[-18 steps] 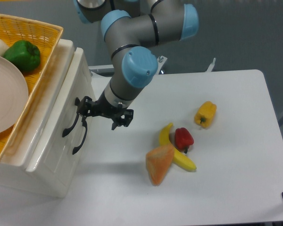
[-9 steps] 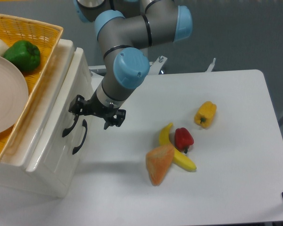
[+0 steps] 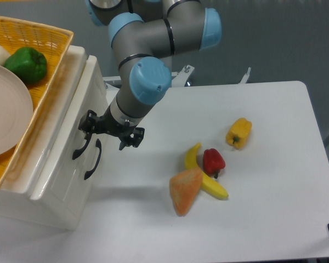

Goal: Slide open the top white drawer
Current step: 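Hook the gripper fingers around the upper drawer's black handle, then pull the upper drawer outward by its handle with the gripper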

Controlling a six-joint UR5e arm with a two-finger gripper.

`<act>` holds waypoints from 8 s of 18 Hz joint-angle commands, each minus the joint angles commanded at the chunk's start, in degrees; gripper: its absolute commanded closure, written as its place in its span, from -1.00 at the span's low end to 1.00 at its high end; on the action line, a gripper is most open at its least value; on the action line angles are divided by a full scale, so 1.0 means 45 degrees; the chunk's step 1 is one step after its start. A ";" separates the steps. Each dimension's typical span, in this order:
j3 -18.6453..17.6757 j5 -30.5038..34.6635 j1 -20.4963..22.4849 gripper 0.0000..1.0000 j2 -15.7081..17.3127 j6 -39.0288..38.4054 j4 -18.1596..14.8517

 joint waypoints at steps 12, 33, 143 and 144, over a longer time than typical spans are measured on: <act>-0.0020 0.0039 -0.0156 -1.00 -0.0078 0.0001 0.0039; -0.0020 0.0546 -0.0274 -1.00 -0.0332 0.0000 0.0098; 0.1601 0.1719 0.2226 -1.00 -0.1210 0.1387 0.0117; 0.1621 0.1719 0.2226 -1.00 -0.1250 0.1387 0.0137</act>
